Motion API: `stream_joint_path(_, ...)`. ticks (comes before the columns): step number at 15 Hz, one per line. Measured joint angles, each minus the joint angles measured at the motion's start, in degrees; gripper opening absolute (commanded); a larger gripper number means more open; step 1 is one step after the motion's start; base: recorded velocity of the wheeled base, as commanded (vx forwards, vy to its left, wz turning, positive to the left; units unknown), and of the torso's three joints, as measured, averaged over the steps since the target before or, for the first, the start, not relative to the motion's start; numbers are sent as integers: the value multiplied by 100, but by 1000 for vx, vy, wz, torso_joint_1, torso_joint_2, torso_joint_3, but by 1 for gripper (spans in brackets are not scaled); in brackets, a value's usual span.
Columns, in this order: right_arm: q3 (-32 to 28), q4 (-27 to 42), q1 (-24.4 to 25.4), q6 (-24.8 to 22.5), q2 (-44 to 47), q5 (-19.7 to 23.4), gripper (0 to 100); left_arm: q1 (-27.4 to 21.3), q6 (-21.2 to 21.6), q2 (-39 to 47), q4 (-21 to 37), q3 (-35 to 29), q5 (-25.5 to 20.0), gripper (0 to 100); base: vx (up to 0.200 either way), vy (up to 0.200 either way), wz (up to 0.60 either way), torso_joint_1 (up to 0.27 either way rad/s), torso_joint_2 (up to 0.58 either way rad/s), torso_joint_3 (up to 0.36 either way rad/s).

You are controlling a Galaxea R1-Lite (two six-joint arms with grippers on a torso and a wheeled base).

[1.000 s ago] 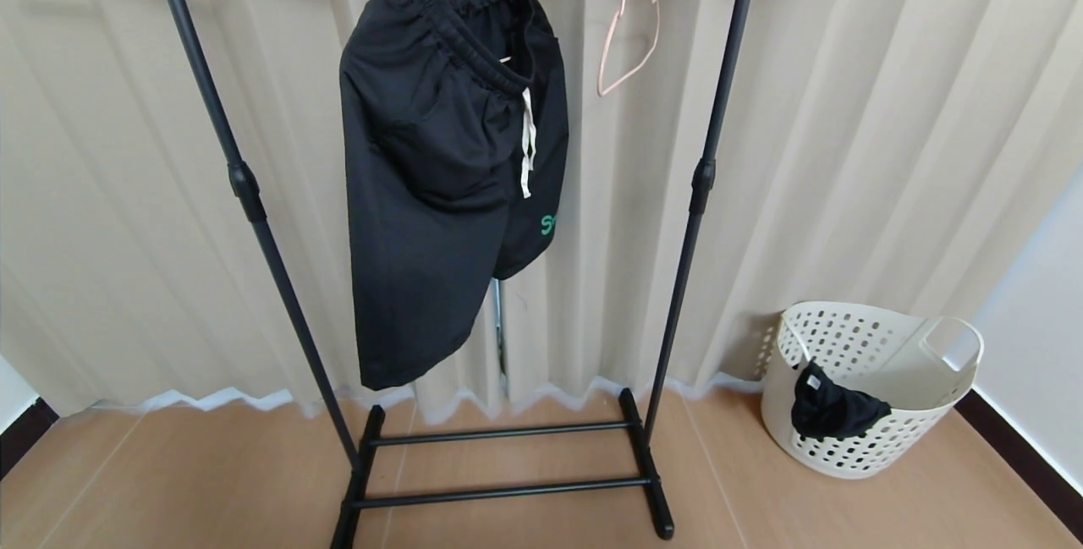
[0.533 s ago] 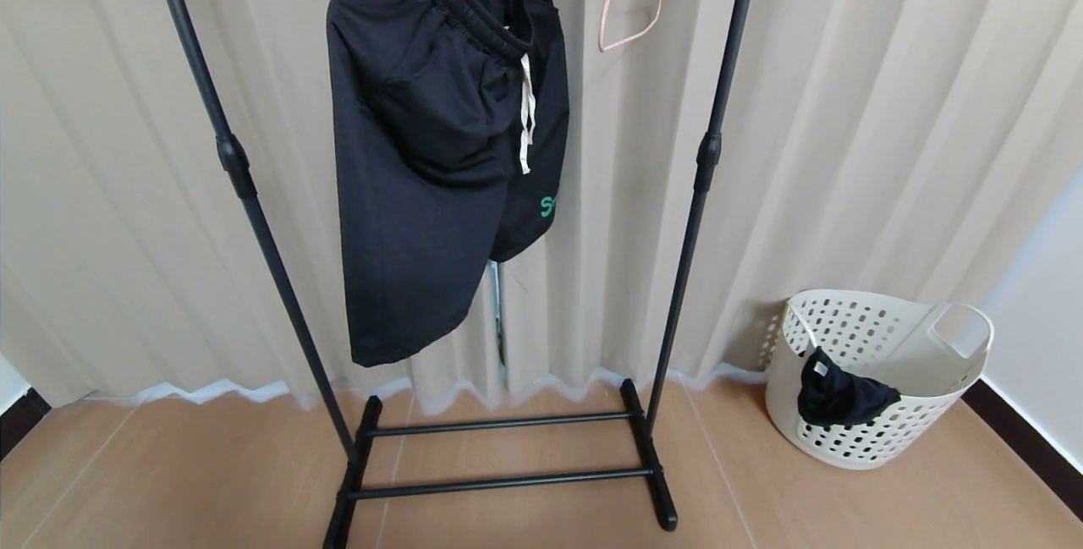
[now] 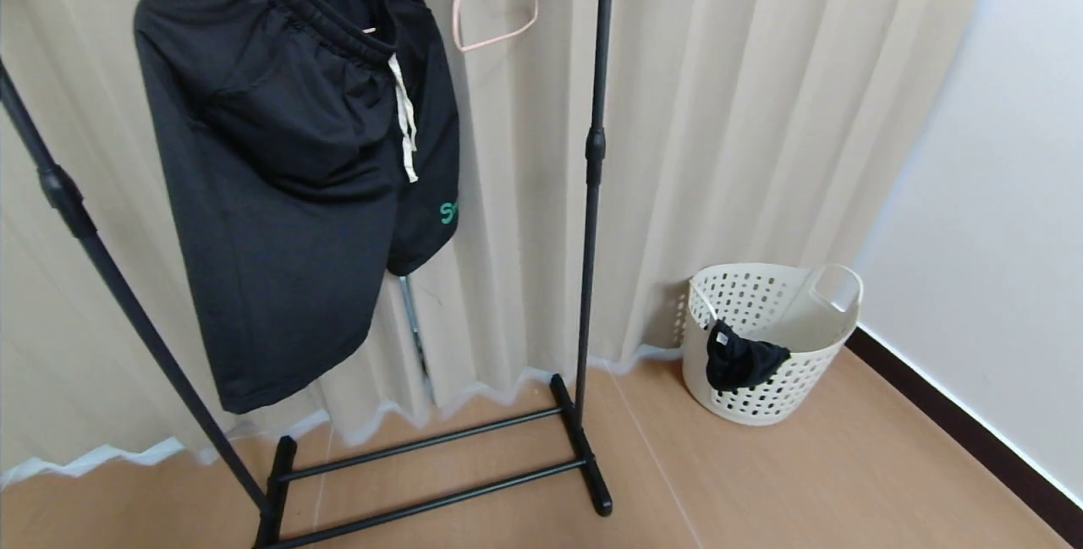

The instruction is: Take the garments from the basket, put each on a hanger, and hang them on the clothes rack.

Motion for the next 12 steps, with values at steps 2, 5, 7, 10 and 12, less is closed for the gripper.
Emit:
stream_joint_path(2,0,5,5,-2,0,5,100,1,2,0,-2,-2,5,100,0,-200,0,5,5,2)
stream_joint_path(5,0,5,5,-2,0,2,100,4,2,1,0,-5,2,100,0,-200,0,-1,2,5)
stream_joint_path(7,0,7,5,-2,0,2,100,4,2,1,-2,-5,7,100,0,-200,0,5,2,5)
stream_joint_path(10,0,9,0,-2,0,2,100,6,2,1,-5,-7,7,100,0,-200,0,1,4,-1)
stream_joint_path(12,0,7,2,-2,0,2,100,4,2,1,-2,-7,9,100,0,-200,0,5,-2,2)
